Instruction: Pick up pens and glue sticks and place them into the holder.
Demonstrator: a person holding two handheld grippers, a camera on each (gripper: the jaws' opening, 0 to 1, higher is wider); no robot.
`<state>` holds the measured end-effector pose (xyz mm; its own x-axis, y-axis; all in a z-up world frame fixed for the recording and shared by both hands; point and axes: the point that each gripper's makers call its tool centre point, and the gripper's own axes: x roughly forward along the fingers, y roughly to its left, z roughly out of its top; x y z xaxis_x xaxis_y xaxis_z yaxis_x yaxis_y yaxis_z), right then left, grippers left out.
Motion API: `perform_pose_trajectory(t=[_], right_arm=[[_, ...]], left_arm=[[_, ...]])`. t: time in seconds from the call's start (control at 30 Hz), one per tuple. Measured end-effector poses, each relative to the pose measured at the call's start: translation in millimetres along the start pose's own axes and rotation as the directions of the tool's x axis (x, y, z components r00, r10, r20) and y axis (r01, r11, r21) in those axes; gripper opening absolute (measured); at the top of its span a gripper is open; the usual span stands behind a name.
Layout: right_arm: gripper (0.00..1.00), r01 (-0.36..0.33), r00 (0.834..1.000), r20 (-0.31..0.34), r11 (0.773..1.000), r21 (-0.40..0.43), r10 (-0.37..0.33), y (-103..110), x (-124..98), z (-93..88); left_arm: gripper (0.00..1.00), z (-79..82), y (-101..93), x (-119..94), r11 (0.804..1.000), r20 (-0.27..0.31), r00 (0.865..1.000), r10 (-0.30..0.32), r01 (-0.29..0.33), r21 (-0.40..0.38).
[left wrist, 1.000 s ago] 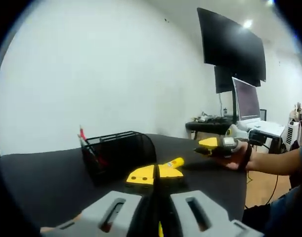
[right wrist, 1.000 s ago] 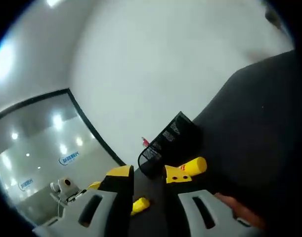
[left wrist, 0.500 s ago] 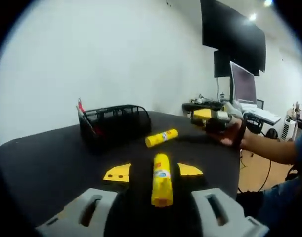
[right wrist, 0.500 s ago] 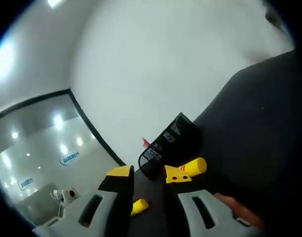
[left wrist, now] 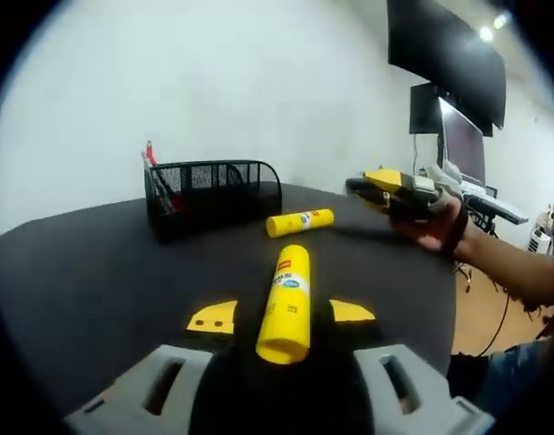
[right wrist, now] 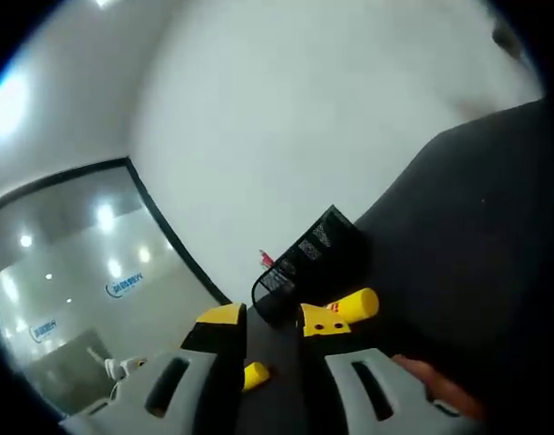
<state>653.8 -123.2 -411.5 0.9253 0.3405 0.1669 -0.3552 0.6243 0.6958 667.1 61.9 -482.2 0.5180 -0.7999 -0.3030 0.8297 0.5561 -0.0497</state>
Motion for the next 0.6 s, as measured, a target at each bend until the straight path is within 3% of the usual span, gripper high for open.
perform_pose_trajectory(t=[0.17,0.3,0.6], right_arm=[[0.19,0.002,1.000,-0.005,1.000,-0.005,-0.002,0,0,-1.6],[0.19,0.003,1.000,-0.006,1.000,-0.008,-0.003,1,0,-2.6],[0.19,0.002,1.000,-0.006,1.000,-0.008,-0.002,3,-1,-4.4]], left_arm=[[0.22,-6.5,-0.1,0,0.999,-0.025,0.999,0.031,-0.030,0.046],[0.20,-5.3,-1.9,-2,0.997,-0.023,0.999,0.036,-0.034,0.067],[0.18,7.6,-6.0,-7,0.999,0.023,0.999,0.036,-0.037,0.014]])
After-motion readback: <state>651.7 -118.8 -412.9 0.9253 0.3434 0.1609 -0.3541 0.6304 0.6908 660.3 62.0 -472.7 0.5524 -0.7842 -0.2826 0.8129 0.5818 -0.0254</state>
